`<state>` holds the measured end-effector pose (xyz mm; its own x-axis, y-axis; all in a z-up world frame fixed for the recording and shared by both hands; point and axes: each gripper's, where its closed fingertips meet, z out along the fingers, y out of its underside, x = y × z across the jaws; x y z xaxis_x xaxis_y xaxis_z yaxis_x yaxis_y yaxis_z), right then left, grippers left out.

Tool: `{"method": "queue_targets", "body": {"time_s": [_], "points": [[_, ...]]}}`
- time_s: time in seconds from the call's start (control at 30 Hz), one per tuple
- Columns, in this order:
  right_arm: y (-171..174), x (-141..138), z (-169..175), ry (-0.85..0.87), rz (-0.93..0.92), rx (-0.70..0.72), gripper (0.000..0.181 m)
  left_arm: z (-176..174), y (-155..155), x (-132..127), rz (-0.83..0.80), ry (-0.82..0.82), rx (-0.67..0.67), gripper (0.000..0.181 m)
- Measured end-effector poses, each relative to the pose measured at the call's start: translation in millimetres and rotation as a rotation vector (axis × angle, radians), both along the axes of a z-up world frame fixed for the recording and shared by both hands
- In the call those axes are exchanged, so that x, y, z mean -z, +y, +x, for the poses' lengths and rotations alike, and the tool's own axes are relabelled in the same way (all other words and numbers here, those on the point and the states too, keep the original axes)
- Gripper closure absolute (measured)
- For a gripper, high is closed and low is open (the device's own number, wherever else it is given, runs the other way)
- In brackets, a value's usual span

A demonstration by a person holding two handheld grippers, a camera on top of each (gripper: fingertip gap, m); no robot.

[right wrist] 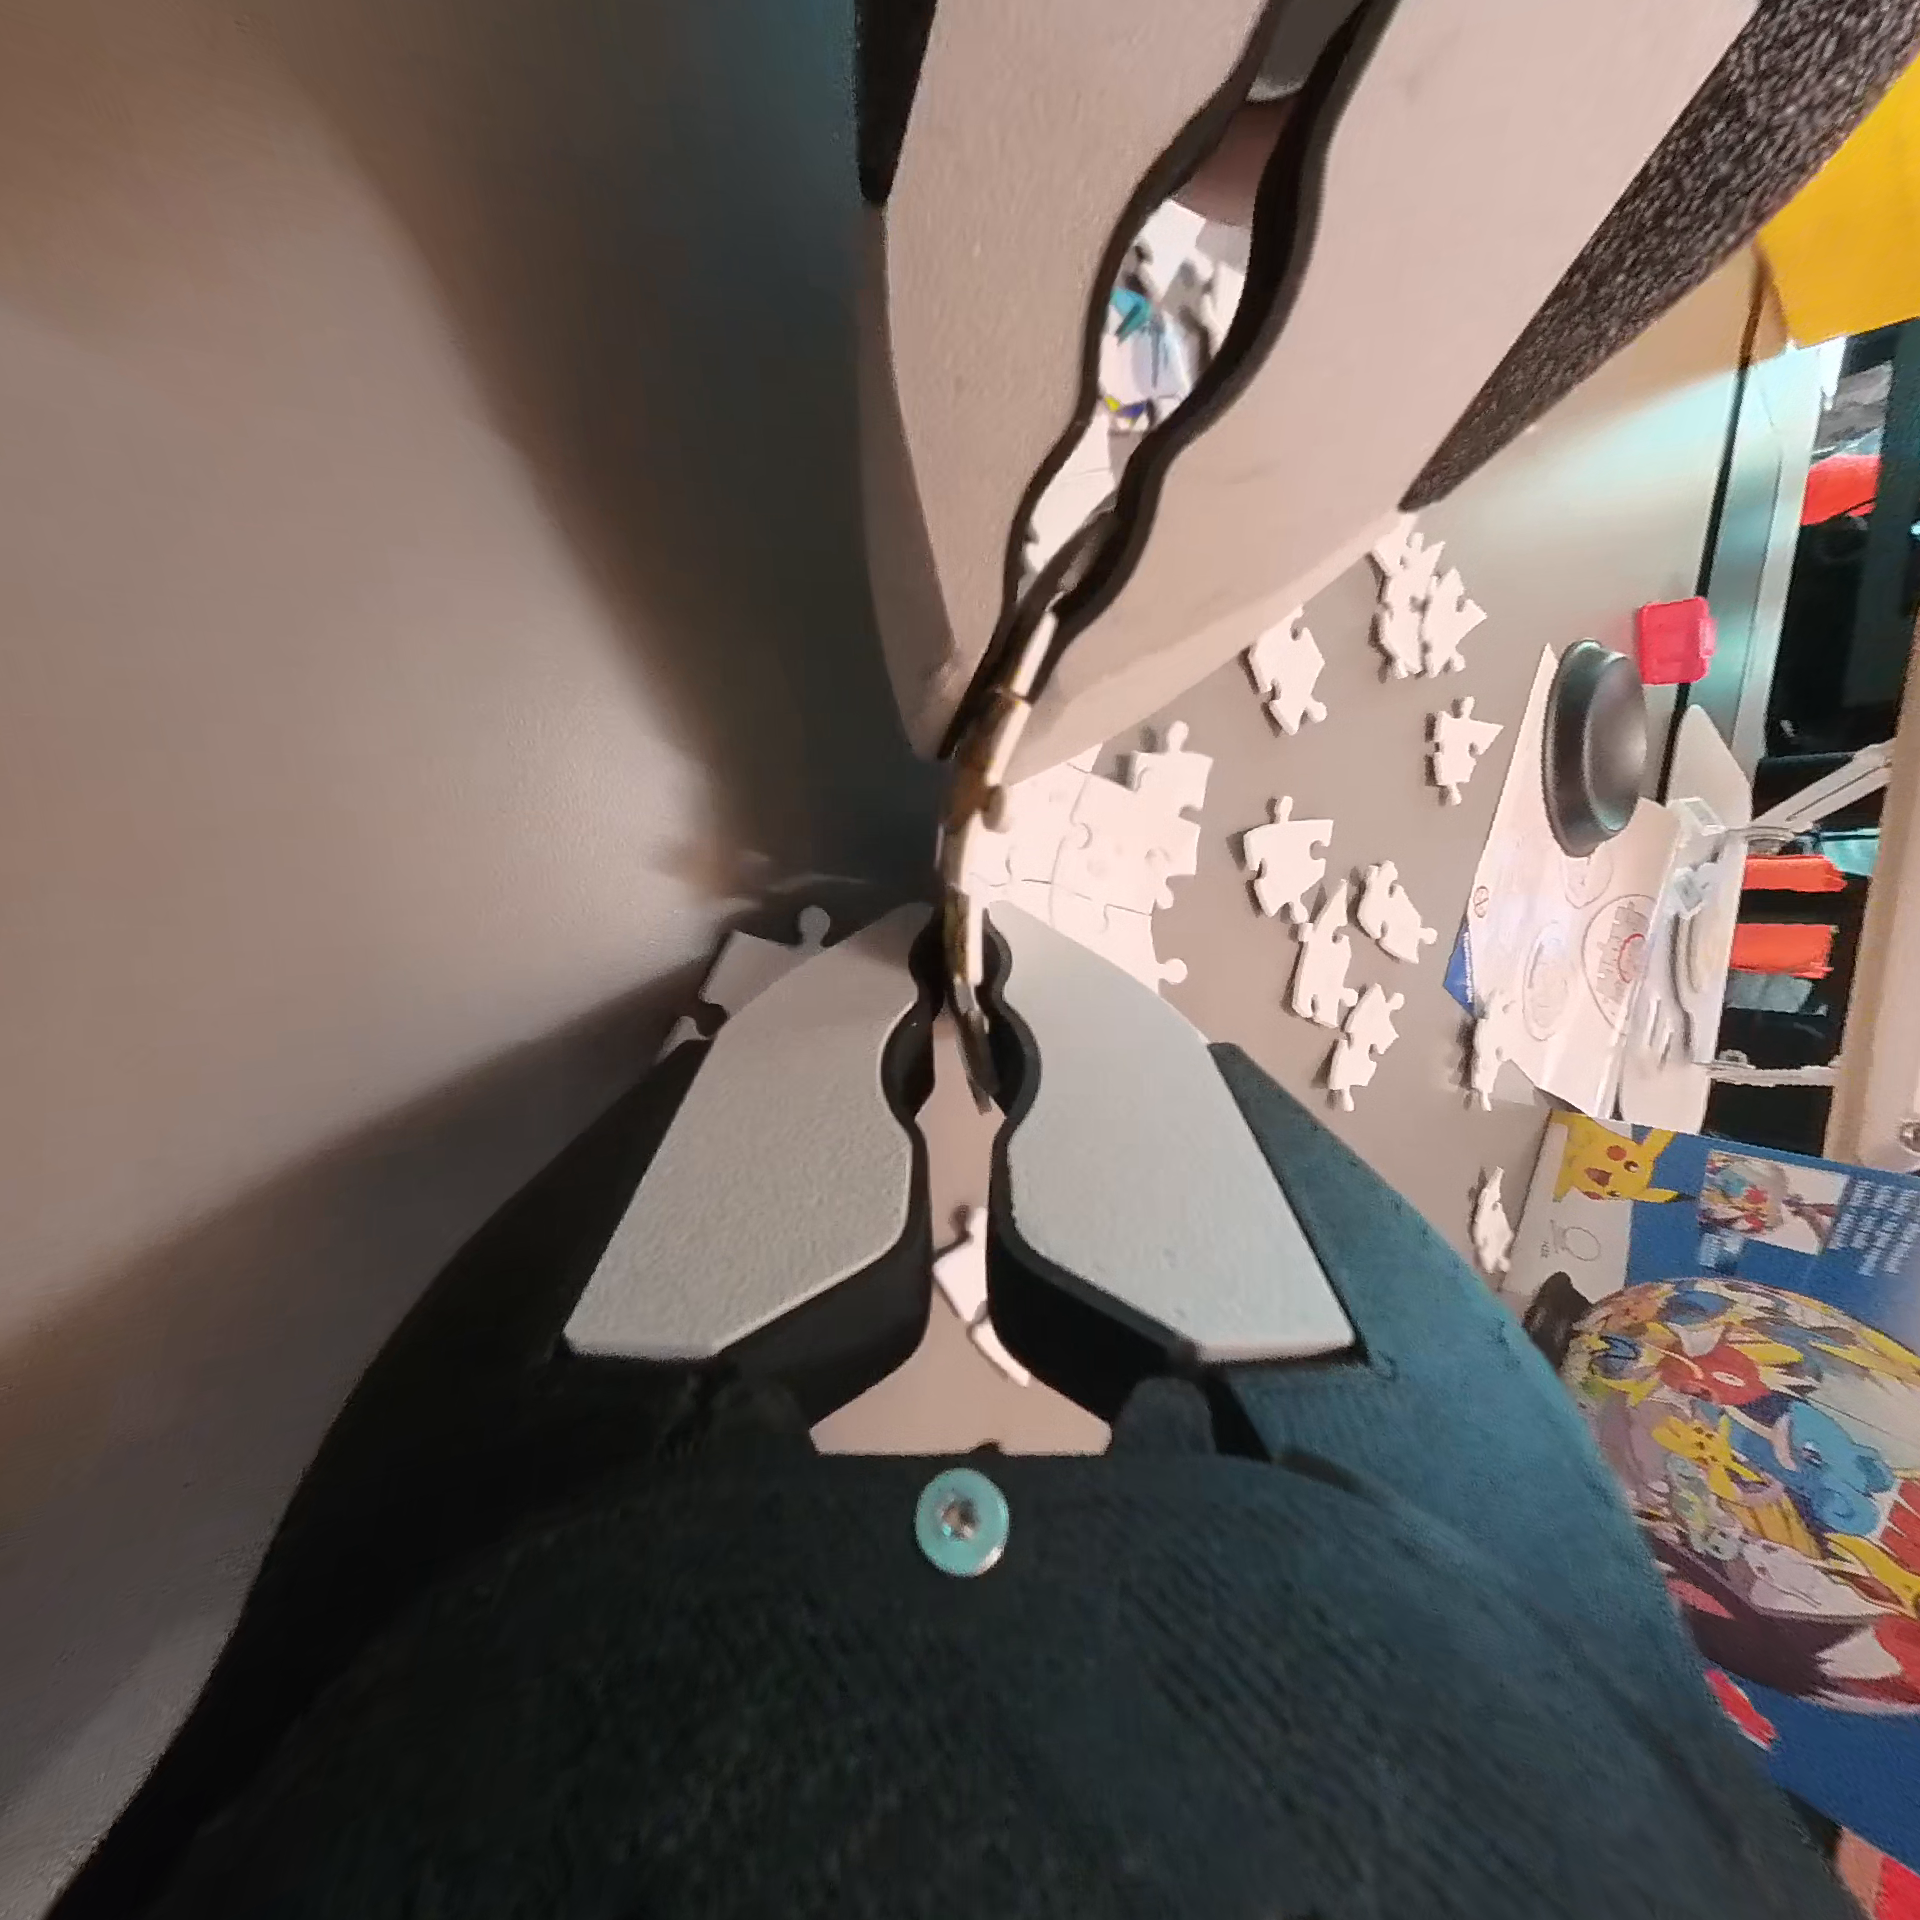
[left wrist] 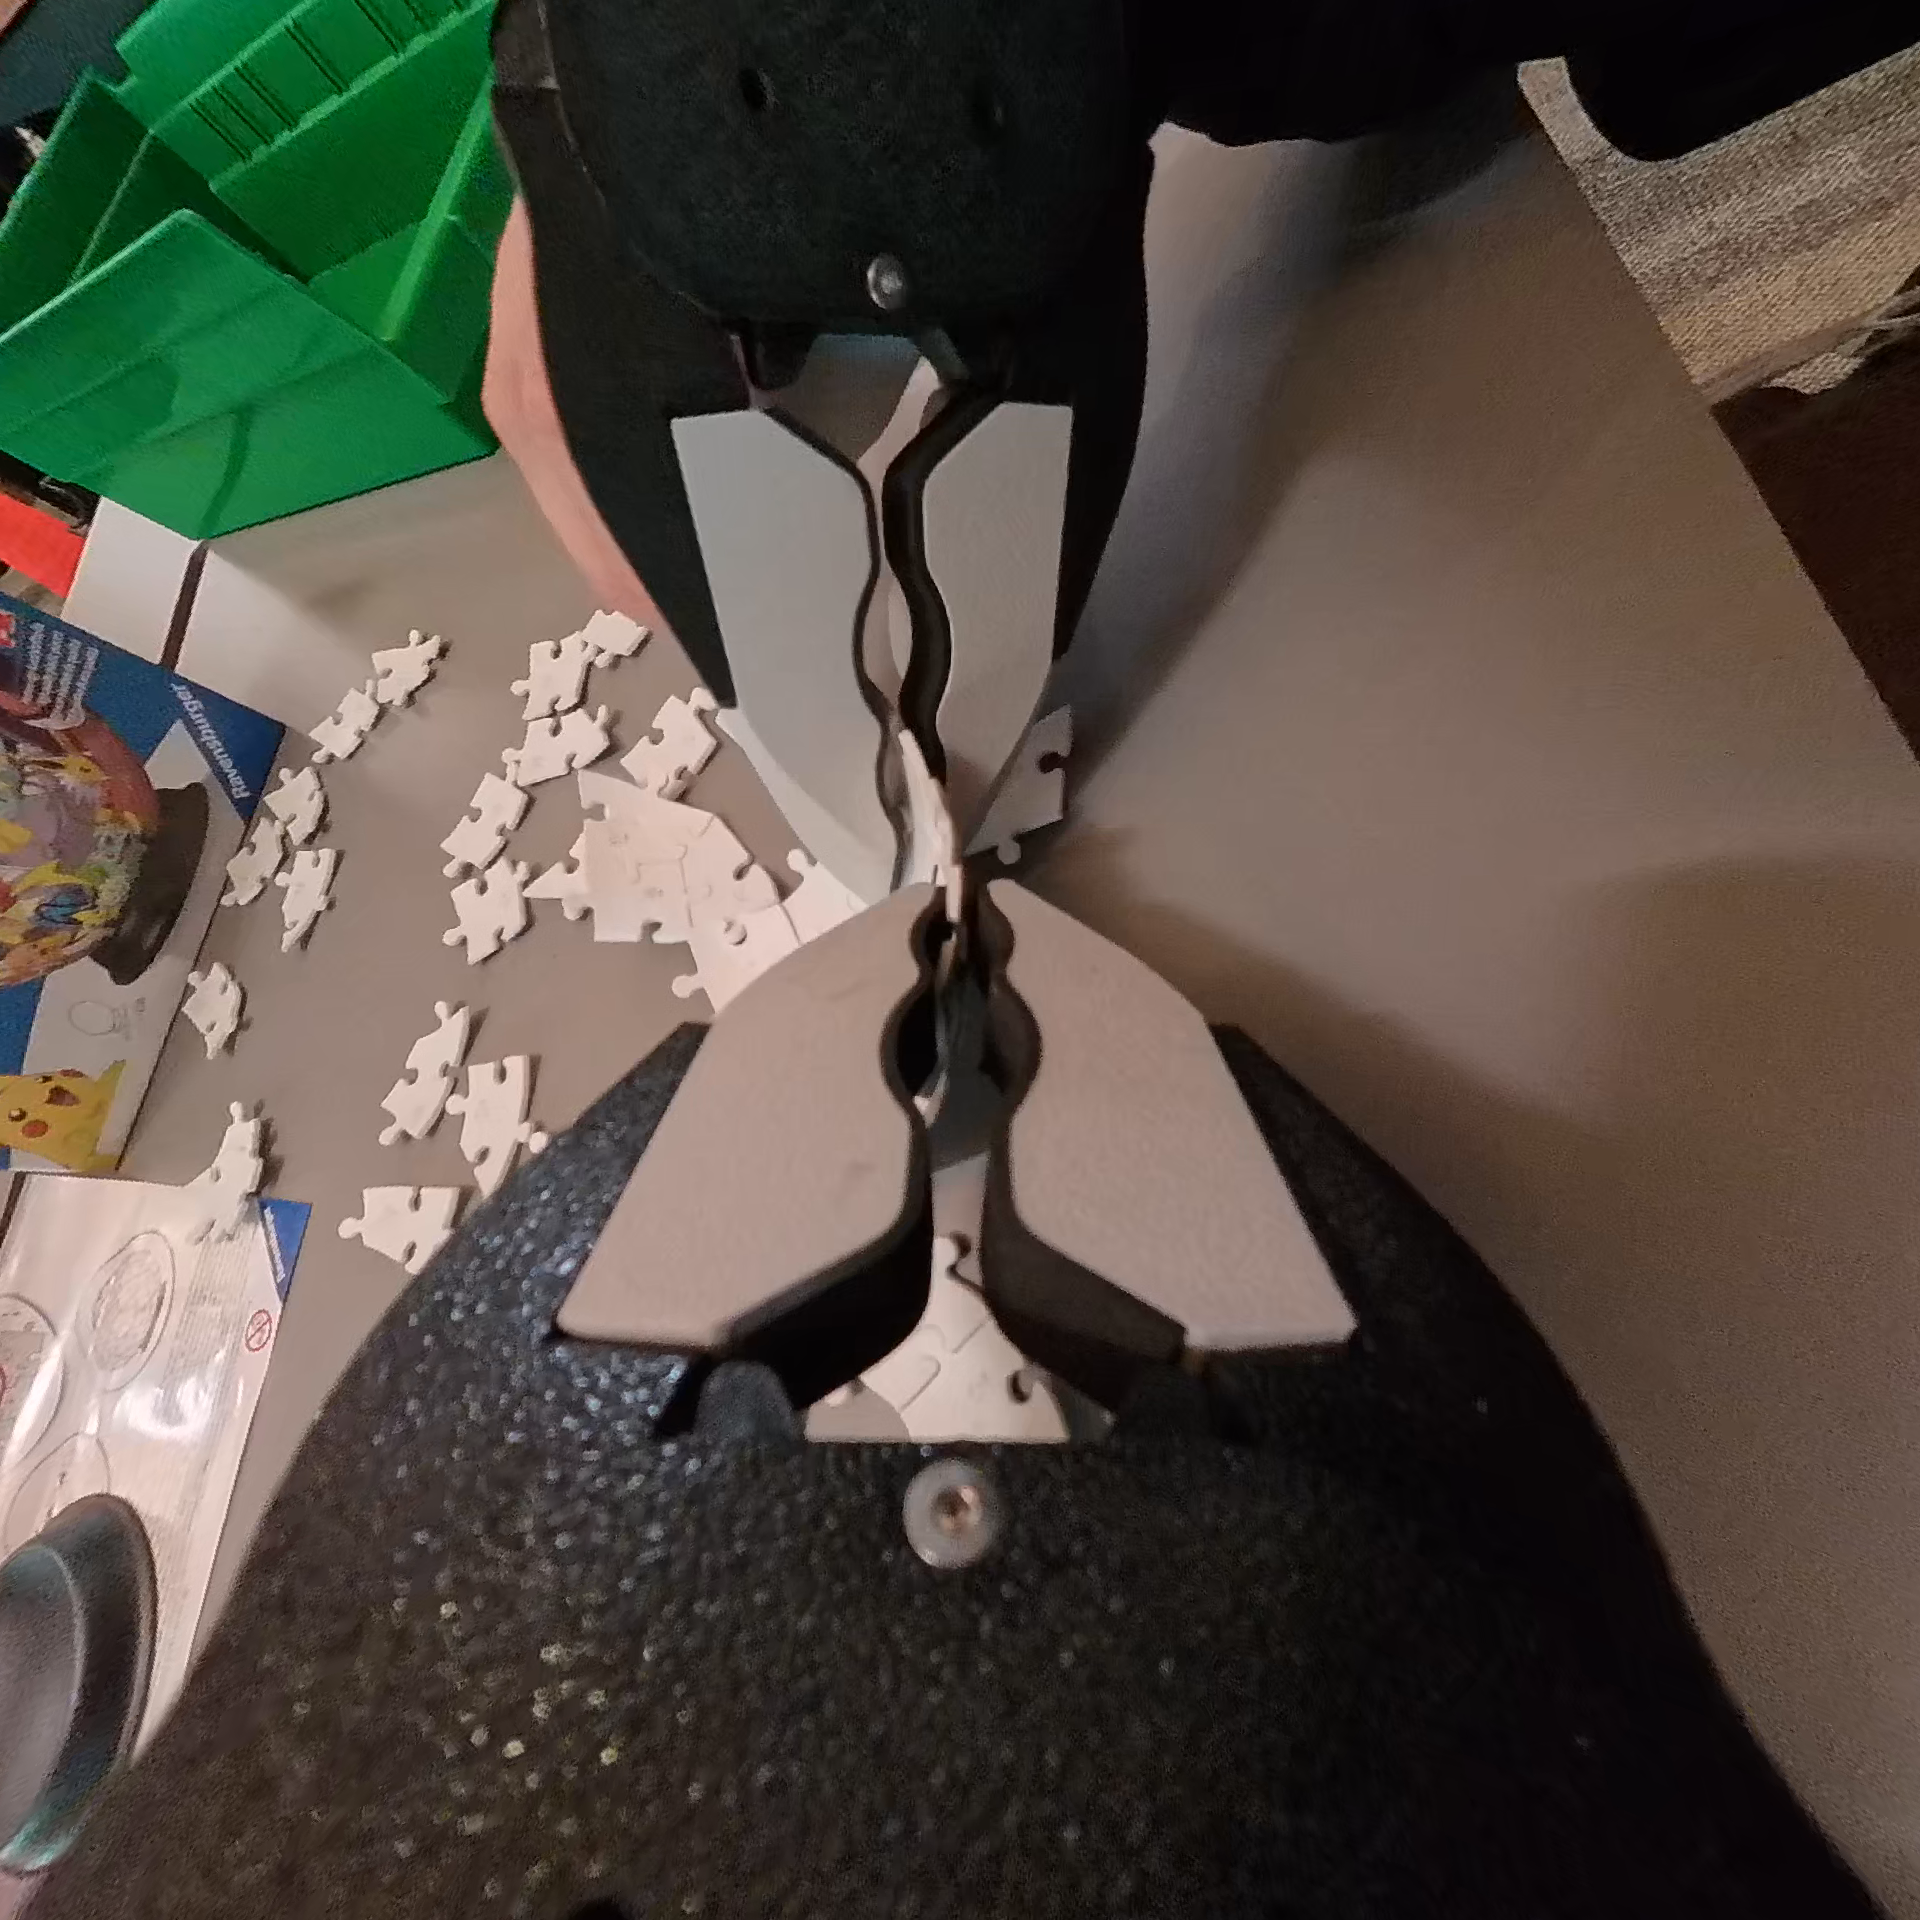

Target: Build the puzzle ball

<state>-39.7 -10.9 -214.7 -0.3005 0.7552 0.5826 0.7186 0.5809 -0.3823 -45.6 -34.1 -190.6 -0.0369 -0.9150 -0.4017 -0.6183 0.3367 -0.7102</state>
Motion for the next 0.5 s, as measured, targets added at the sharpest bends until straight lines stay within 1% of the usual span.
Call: {"method": "queue_targets", "body": {"time_s": [0.17,0.27,0.33,0.47,0.5], "points": [[0.8,0.0,-0.4,-0.003,0.019,0.007,0.177,-0.3,2.9,-0.4,-0.009,-0.003,-0.029,0.175],[-2.7,-1.3,-3.6,0.004,0.000,-0.008,0.178,-0.3,6.0,0.9,-0.001,0.009,-0.051,0.168],[-3.0,-0.6,-3.5,-0.007,0.009,-0.014,0.178,0.0,5.9,2.6,0.021,0.023,-0.048,0.168],[-4.0,0.8,-1.9,-0.015,0.000,-0.010,0.176,1.9,2.0,7.3,0.024,0.045,-0.027,0.175],[-4.4,0.7,-1.6,-0.008,-0.004,-0.011,0.168,1.8,2.6,8.6,0.026,0.052,-0.032,0.177]]}}
